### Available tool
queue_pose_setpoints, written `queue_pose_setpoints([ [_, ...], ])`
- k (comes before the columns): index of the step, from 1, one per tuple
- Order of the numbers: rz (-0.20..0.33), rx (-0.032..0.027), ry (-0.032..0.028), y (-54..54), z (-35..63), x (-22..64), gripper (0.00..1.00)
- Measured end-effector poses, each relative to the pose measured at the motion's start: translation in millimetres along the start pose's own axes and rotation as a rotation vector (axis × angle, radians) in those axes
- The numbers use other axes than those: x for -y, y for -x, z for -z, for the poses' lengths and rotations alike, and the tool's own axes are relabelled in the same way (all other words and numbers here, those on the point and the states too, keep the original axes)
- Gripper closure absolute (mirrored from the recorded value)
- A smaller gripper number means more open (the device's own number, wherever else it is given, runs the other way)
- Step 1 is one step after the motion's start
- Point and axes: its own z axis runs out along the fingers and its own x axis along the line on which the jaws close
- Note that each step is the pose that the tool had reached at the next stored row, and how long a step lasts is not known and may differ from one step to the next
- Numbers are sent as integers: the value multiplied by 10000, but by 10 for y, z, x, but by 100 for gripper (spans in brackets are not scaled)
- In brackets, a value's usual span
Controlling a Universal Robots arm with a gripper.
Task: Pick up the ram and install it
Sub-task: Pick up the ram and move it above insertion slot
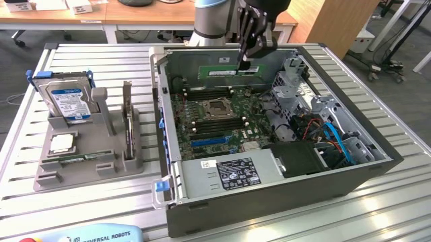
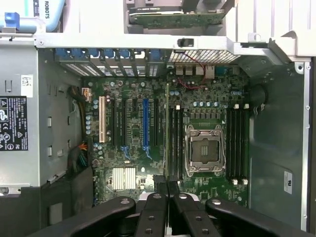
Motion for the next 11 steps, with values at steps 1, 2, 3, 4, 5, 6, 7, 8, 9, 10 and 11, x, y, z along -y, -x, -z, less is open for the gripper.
queue_pose_setpoints([
  [1,-1,-1,0,8,0,0,88],
  [2,0,0,-1,13,-1,0,88],
  [3,1,0,0,14,-1,0,88],
  [4,1,0,0,14,-1,0,88],
  [5,1,0,0,14,-1,0,88],
  [6,0,2,-1,14,-3,0,88],
  [7,0,2,-1,14,-10,0,88],
  [8,0,1,-1,14,-25,1,88],
  [9,0,2,-1,14,-43,1,88],
  [10,0,0,0,14,-60,2,88],
  [11,0,1,-1,14,-80,3,88],
])
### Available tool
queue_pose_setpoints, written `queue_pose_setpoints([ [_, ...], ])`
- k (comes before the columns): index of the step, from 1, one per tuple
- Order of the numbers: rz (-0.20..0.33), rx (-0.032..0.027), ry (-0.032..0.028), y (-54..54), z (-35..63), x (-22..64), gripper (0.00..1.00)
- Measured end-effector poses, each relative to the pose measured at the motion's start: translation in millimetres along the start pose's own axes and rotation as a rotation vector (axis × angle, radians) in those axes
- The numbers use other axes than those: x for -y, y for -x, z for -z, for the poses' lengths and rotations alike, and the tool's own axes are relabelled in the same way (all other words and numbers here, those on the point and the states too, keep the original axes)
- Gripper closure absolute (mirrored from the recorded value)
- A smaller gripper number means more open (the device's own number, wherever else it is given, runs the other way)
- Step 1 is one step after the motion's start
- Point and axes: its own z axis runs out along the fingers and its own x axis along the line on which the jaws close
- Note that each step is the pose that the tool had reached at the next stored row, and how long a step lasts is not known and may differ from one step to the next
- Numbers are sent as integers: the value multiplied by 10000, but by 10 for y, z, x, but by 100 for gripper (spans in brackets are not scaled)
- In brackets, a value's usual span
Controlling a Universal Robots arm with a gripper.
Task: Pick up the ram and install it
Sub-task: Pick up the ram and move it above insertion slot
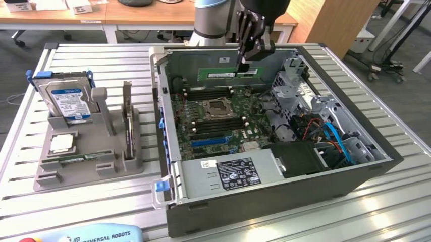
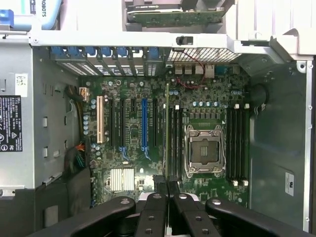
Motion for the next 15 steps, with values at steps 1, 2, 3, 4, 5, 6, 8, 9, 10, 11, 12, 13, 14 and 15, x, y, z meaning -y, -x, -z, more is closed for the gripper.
queue_pose_setpoints([
  [1,0,0,0,-1,-18,0,88],
  [2,0,0,0,-1,-35,1,88],
  [3,0,-1,0,-1,-53,2,88],
  [4,0,-2,0,-2,-71,3,88],
  [5,0,-1,0,-2,-89,4,88],
  [6,0,0,-1,-3,-108,4,88],
  [8,0,0,-1,-4,-145,6,88],
  [9,0,-1,-1,-4,-163,7,88],
  [10,0,-1,-1,-5,-181,7,88],
  [11,0,-1,-1,-5,-194,8,88],
  [12,0,-2,0,-5,-195,8,88],
  [13,0,-3,0,-5,-195,8,88],
  [14,0,-3,0,-5,-195,8,88],
  [15,0,-3,0,-6,-195,8,88],
])
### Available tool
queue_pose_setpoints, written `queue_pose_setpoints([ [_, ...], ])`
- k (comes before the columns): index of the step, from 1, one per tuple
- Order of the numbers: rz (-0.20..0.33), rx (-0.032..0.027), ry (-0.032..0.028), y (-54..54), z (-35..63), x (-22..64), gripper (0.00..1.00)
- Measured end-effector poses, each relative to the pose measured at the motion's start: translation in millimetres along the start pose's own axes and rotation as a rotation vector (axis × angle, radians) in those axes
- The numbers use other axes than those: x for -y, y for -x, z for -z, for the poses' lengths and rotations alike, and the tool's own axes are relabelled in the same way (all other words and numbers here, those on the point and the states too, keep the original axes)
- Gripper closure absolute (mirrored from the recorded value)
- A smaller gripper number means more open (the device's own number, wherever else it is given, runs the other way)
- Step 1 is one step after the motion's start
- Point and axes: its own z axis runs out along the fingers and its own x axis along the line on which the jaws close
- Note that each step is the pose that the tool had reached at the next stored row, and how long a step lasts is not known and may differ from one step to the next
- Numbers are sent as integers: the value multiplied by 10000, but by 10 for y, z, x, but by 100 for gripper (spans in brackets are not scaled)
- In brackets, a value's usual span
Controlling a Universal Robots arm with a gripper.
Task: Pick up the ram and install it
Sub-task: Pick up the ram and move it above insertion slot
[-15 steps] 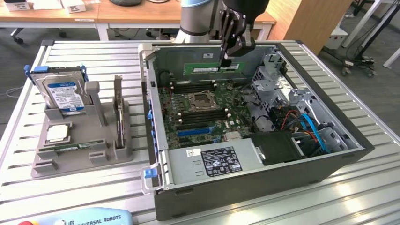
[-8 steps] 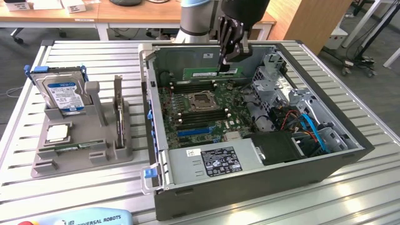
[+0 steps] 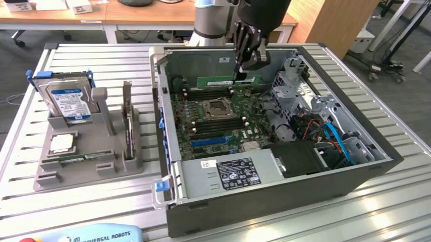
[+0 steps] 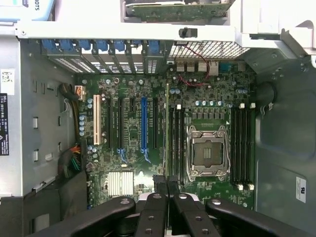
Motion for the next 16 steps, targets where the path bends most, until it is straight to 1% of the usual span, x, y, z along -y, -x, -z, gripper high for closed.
queue_pose_setpoints([
  [2,-3,4,-1,16,-5,-1,88],
  [4,0,1,-1,65,-10,3,88],
  [12,0,1,0,314,-43,17,88],
  [14,0,3,-1,348,-49,19,88],
  [16,1,3,-1,350,-49,20,88],
])
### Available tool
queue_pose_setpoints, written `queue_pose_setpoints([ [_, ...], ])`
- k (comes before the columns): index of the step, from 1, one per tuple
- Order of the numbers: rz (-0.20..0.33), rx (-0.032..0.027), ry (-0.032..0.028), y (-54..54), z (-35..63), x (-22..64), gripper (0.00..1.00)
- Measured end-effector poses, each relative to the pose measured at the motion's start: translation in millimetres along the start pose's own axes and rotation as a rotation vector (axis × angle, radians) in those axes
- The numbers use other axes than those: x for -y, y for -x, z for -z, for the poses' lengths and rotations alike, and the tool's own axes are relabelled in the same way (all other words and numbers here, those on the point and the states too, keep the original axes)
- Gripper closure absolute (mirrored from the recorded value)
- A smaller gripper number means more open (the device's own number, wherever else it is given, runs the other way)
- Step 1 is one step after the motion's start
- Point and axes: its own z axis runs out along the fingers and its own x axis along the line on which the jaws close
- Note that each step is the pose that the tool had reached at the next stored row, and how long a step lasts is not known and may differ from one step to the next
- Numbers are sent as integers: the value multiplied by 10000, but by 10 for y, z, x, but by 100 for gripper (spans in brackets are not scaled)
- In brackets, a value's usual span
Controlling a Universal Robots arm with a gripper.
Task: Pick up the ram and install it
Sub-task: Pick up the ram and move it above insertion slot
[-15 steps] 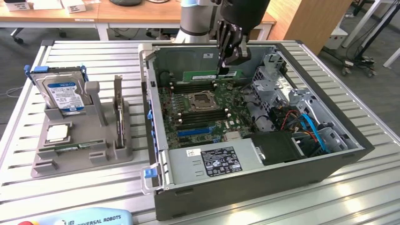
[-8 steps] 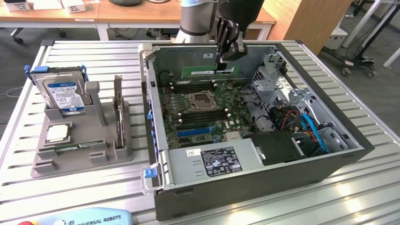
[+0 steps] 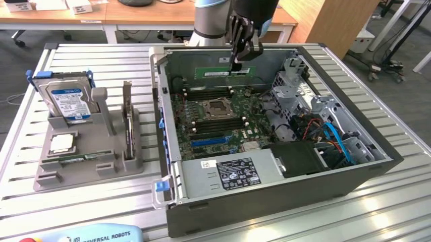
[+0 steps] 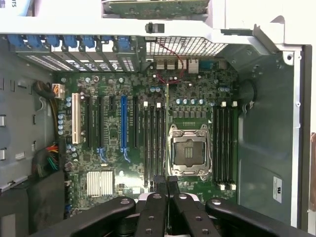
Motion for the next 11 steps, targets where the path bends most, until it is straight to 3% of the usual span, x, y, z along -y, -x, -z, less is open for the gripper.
queue_pose_setpoints([
  [2,0,-1,1,0,1,9,88],
  [7,-1,-2,1,3,4,135,88],
  [11,-1,1,-1,4,-7,157,88],
])
